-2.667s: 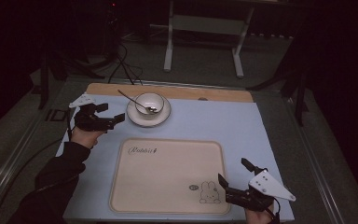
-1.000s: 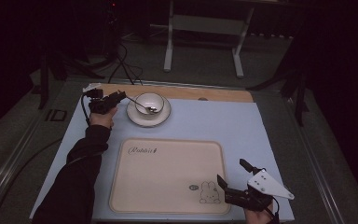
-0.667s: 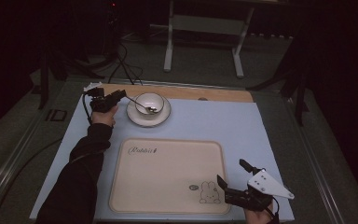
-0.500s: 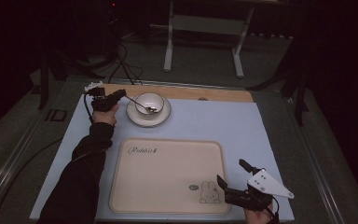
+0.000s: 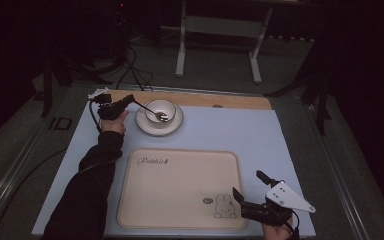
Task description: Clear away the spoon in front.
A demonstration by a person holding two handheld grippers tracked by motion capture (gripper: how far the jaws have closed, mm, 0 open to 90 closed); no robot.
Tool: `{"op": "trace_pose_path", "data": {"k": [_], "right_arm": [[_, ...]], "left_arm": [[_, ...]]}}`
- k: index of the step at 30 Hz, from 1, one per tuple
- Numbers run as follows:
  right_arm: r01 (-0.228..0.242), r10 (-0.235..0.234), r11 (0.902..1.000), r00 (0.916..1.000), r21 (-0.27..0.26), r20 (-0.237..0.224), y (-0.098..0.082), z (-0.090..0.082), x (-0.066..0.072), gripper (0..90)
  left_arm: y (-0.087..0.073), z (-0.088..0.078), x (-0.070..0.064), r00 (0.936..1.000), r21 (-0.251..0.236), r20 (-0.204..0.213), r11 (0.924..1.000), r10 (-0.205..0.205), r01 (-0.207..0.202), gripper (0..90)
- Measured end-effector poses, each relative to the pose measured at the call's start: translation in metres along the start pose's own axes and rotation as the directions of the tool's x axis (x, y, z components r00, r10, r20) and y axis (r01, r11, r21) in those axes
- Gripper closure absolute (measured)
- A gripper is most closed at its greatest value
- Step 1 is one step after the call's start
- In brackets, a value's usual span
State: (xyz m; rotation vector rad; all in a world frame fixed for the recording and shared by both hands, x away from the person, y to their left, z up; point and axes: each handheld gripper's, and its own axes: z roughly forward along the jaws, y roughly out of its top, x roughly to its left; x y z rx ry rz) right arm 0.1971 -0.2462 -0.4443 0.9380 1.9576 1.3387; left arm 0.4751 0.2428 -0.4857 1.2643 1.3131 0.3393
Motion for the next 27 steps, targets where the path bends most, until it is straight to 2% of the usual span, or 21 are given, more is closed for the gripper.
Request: {"op": "trace_pose_path", "data": {"k": [9,14,20,27], "right_arm": [[-0.001,0.001,1.0000,1.0000,-0.001,0.001,0.000,0.000,0.000,11.1],[-0.002,0.002,1.0000,1.0000,-0.004,0.003,0.000,0.000,0.000,11.1],[-0.003,0.003,1.0000,1.0000,-0.004,0.003,0.000,-0.001,-0.001,11.1],[-0.005,0.005,1.0000,1.0000,-0.004,0.002,0.000,0.000,-0.001,11.1]], "left_arm": [[0.007,-0.001,-0.016,0.9982,0.017,0.039,0.9988,0.046,-0.046,89.6],[0.016,-0.005,-0.025,0.9960,0.011,0.049,0.9971,0.075,-0.075,89.9],[0.027,-0.011,-0.034,0.9942,0.013,0.063,0.9960,0.088,-0.089,89.9],[0.044,-0.022,-0.051,0.9848,0.030,0.094,0.9883,0.146,-0.150,90.0]]}}
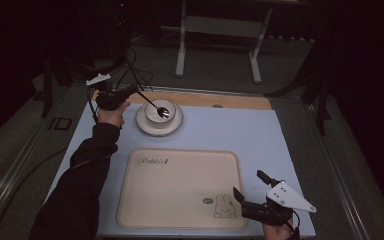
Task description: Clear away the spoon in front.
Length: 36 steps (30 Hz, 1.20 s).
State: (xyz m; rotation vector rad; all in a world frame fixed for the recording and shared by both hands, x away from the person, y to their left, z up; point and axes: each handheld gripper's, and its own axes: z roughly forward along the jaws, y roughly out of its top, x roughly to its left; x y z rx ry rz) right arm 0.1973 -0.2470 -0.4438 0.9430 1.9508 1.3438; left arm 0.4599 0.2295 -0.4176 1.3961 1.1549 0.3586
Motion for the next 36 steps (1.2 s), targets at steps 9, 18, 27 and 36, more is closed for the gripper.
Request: {"op": "trace_pose_path", "data": {"k": [9,18,27,36], "right_arm": [[-0.003,0.003,1.0000,1.0000,0.001,0.004,0.000,0.000,0.000,11.1],[-0.003,0.003,1.0000,1.0000,0.000,0.007,0.000,0.000,0.000,11.1],[0.002,-0.002,1.0000,1.0000,0.002,0.009,0.001,0.001,0.001,11.1],[0.001,-0.001,1.0000,1.0000,0.001,0.008,0.001,0.001,0.001,11.1]], "left_arm": [[0.017,-0.016,-0.013,0.9987,0.019,0.019,0.9987,0.046,-0.047,90.0],[0.029,-0.036,-0.022,0.9960,0.040,0.055,0.9965,0.071,-0.073,90.0],[0.037,-0.052,-0.030,0.9884,0.088,0.104,0.9889,0.111,-0.120,90.0],[0.042,-0.064,-0.039,0.9706,0.155,0.179,0.9696,0.161,-0.189,90.0]]}}
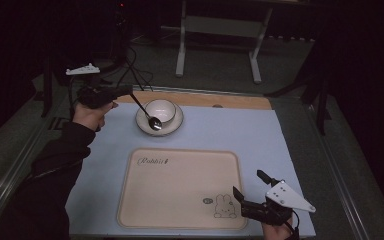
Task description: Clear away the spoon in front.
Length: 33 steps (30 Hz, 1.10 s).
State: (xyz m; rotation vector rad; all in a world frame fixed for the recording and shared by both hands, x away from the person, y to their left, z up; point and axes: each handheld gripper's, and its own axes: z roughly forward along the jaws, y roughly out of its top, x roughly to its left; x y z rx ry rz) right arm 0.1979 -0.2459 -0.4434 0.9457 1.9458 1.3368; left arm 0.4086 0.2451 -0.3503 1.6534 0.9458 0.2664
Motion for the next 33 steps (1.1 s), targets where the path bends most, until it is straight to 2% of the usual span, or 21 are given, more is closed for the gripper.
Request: {"op": "trace_pose_path", "data": {"k": [8,14,19,22,24,33], "right_arm": [[0.004,-0.004,1.0000,1.0000,0.004,-0.001,0.000,0.000,0.001,11.1],[0.002,-0.002,1.0000,1.0000,0.005,-0.003,0.000,0.001,0.001,11.1],[0.004,-0.004,1.0000,1.0000,0.005,-0.005,0.000,0.001,0.001,11.1],[0.004,-0.004,1.0000,1.0000,0.005,-0.005,0.000,0.001,0.001,11.1],[0.004,-0.004,1.0000,1.0000,0.006,-0.007,0.000,0.001,0.001,11.1],[0.004,-0.004,0.9999,0.9999,0.012,-0.011,0.000,0.002,0.001,11.1]], "left_arm": [[-0.003,-0.007,-0.009,0.9964,0.058,0.074,0.9972,0.042,-0.046,90.0],[-0.006,-0.010,-0.014,0.9871,0.097,0.145,0.9919,0.068,-0.083,89.9],[-0.011,-0.011,-0.020,0.9793,0.129,0.183,0.9854,0.086,-0.111,89.9],[-0.014,-0.011,-0.024,0.9726,0.144,0.212,0.9814,0.095,-0.127,89.9],[-0.017,-0.011,-0.027,0.9659,0.160,0.239,0.9772,0.099,-0.140,89.9],[-0.026,-0.006,-0.039,0.9354,0.233,0.333,0.9510,0.118,-0.203,89.8]]}}
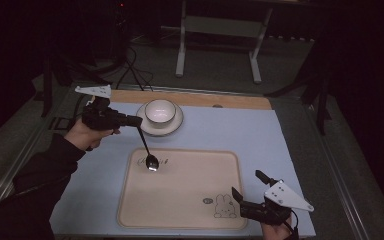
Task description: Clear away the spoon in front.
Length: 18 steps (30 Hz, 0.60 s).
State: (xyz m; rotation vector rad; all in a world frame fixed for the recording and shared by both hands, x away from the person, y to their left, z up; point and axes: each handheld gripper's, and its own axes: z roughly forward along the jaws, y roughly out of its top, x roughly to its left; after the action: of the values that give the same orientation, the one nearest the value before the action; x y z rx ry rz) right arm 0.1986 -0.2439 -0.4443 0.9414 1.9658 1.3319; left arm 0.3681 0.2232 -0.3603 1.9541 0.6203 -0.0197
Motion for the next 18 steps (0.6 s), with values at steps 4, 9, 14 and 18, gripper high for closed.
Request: {"op": "trace_pose_path", "data": {"k": [4,9,14,18], "right_arm": [[0.000,0.000,1.0000,1.0000,-0.001,-0.001,0.000,0.001,0.000,11.1],[0.000,0.000,1.0000,1.0000,0.001,-0.001,0.000,0.001,0.000,11.1],[-0.004,0.004,1.0000,1.0000,0.002,-0.003,0.000,0.001,0.000,11.1],[-0.002,0.002,1.0000,1.0000,0.001,-0.004,0.000,0.001,0.000,11.1]], "left_arm": [[-0.003,0.007,-0.005,0.9989,0.037,0.044,0.9991,0.016,-0.018,89.8],[-0.009,0.017,-0.009,0.9955,0.082,0.090,0.9960,0.029,-0.036,89.8],[-0.015,0.029,-0.012,0.9915,0.125,0.127,0.9912,0.029,-0.045,89.7],[-0.020,0.037,-0.014,0.9848,0.159,0.172,0.9858,0.027,-0.054,89.7]]}}
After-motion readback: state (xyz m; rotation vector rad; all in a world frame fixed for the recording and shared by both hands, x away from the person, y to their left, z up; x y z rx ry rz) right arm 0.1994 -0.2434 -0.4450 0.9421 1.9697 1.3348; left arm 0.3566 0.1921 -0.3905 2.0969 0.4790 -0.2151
